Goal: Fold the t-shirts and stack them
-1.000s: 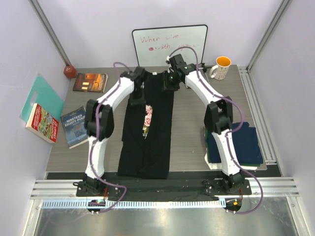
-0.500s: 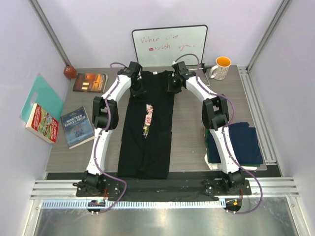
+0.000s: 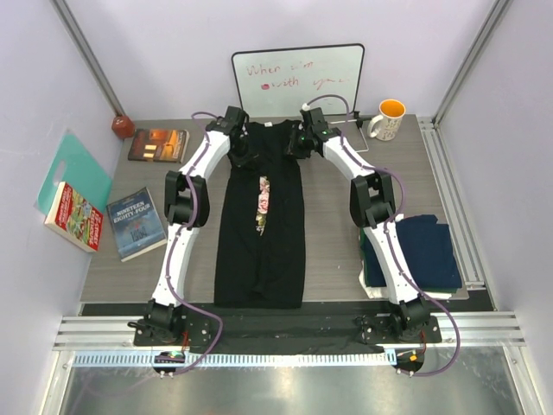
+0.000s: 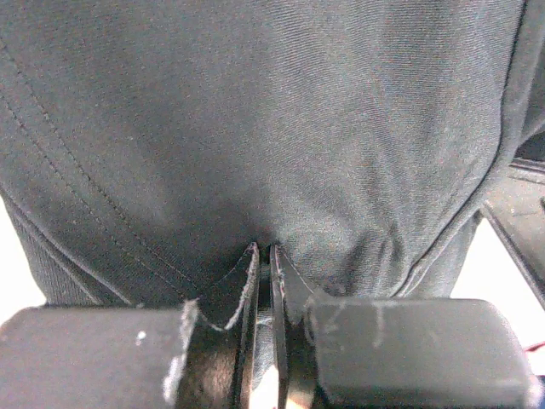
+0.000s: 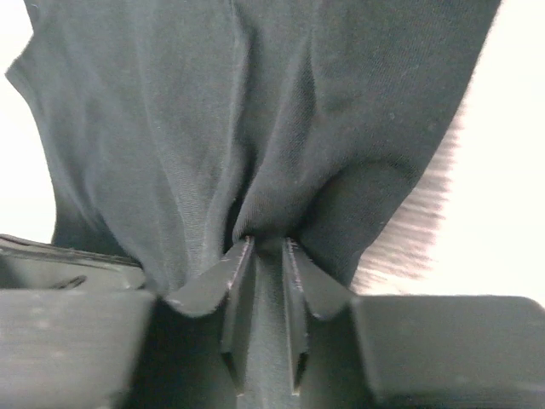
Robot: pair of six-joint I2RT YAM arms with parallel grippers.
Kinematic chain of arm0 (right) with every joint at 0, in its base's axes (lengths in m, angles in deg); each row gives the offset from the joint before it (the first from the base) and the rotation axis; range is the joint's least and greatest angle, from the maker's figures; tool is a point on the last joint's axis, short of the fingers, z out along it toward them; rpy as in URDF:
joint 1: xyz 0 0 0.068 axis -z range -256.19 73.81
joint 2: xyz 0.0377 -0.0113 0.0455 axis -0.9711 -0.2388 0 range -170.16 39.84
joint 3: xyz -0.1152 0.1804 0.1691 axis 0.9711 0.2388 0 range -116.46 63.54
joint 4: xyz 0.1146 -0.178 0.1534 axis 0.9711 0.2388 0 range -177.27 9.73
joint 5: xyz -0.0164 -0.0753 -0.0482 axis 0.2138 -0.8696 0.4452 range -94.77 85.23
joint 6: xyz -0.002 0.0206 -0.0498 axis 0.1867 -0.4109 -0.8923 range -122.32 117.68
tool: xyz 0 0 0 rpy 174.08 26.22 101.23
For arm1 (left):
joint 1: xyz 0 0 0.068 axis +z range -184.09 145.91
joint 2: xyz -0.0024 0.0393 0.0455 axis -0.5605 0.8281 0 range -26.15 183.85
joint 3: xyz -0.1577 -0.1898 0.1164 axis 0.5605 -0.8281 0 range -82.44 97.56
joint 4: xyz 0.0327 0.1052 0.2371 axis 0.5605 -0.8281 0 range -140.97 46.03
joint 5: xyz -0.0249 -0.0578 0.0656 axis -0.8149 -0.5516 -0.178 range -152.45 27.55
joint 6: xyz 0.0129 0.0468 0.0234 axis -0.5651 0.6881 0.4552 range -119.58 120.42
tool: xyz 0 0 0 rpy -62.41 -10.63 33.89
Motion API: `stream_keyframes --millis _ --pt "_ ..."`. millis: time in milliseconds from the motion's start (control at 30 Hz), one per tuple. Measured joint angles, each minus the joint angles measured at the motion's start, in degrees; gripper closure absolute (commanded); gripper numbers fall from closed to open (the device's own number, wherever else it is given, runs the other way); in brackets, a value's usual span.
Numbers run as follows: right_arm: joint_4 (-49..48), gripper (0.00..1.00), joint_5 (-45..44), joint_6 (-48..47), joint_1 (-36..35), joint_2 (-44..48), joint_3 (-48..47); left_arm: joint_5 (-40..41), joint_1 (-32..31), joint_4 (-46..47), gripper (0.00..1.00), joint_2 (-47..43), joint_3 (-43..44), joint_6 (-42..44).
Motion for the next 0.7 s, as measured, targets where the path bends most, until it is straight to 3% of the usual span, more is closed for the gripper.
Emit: stream_keyframes --millis 233,700 --pt "-3.3 0.58 1.6 2.5 1.1 -0.6 -0.2 -1.6 1.2 0.2 0.83 1.4 2.1 -2.6" --pt "-10.7 0.56 7.3 4.7 6.2 1.0 5.2 -0.8 2.5 3.6 0.85 1.7 2.1 -4.3"
